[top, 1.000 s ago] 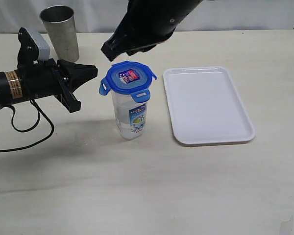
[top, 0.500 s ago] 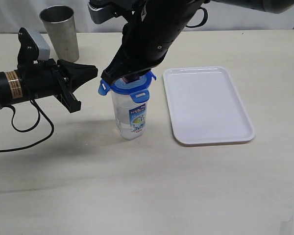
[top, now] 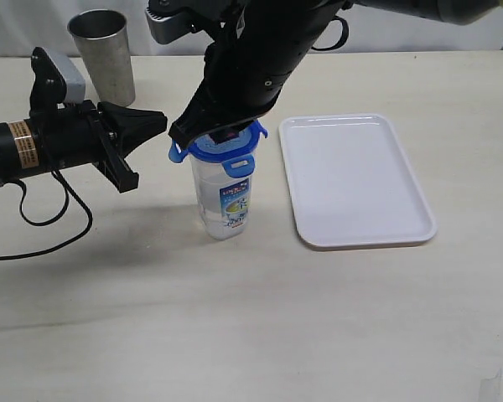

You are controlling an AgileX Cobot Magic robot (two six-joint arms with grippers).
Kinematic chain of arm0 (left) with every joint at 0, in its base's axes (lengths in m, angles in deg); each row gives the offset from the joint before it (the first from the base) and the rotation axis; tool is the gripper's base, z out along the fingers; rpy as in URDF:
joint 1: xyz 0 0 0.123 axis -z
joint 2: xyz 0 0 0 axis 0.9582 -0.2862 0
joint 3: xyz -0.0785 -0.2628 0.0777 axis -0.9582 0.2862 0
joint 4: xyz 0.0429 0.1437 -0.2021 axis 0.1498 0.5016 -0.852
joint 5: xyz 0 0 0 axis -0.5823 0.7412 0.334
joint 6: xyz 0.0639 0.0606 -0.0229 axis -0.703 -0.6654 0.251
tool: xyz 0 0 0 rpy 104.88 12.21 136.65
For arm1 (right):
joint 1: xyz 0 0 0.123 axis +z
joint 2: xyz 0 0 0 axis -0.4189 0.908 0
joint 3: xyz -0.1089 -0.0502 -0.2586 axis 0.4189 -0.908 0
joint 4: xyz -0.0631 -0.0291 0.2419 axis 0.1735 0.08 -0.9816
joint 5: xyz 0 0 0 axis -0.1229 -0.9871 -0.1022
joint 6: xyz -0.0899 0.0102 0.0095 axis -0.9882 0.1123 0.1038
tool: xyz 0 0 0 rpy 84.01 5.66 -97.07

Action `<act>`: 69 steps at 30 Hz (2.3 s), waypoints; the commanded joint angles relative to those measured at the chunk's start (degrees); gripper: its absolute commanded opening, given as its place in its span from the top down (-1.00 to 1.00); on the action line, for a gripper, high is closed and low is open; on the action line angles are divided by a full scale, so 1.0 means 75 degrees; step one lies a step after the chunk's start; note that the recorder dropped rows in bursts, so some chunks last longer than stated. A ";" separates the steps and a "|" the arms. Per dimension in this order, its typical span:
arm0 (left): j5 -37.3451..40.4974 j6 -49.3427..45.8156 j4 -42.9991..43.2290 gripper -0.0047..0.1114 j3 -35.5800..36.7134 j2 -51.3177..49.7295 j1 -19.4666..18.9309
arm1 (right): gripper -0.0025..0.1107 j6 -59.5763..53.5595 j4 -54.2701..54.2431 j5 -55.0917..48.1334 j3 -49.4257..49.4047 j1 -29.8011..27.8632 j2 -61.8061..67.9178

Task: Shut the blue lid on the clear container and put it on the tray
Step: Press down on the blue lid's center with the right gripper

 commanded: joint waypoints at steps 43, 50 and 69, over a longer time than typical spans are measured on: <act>-0.0034 0.0059 -0.0003 0.92 -0.0042 0.0019 -0.0017 | 0.88 -0.0223 0.0000 0.0387 -0.0122 0.0004 0.0013; -0.0034 0.0059 -0.0003 0.92 -0.0042 0.0019 -0.0017 | 0.88 -0.0223 0.0049 0.0529 -0.0122 0.0004 -0.0368; -0.0019 0.0072 0.0134 0.92 -0.0042 0.0019 -0.0017 | 0.88 -0.0292 0.0081 0.0859 -0.0557 0.0004 -0.1248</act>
